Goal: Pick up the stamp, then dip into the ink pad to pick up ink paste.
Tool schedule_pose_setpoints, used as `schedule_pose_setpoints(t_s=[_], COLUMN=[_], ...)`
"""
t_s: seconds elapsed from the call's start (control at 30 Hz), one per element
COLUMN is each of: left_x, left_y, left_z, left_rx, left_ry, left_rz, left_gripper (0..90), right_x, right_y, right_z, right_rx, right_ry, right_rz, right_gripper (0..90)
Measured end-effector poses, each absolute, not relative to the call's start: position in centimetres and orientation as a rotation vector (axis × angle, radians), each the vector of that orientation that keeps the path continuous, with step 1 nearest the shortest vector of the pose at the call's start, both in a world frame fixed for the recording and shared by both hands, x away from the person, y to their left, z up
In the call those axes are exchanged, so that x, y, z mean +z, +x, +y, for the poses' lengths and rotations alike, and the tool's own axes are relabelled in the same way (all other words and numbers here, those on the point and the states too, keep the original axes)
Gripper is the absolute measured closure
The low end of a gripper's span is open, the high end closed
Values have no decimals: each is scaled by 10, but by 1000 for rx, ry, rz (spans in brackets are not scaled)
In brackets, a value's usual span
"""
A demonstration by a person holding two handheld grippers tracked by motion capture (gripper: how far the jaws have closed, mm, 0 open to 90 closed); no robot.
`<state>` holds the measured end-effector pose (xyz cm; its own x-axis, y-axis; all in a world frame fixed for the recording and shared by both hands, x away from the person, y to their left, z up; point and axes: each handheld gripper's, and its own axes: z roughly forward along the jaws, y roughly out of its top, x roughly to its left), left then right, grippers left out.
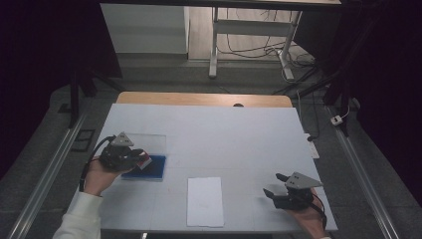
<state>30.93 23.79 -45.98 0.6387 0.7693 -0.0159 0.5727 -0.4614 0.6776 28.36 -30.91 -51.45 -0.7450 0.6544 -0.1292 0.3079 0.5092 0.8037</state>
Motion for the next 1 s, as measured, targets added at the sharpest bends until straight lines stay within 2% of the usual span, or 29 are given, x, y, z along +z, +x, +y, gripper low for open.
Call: schedule_pose_setpoints(t_s=[0.47,1.0], left_x=[-436,-443], left_y=[297,302], left_z=[242,230], left_rx=[422,440], left_ry=[2080,2150], left_rz=[996,994], left_gripper=[704,705], right_x=[-515,-515], right_y=[283,282], right_z=[-309,-310], right_rx=[1114,1112], right_ry=[799,798], right_rz=[2337,2336], right_gripper=[268,272])
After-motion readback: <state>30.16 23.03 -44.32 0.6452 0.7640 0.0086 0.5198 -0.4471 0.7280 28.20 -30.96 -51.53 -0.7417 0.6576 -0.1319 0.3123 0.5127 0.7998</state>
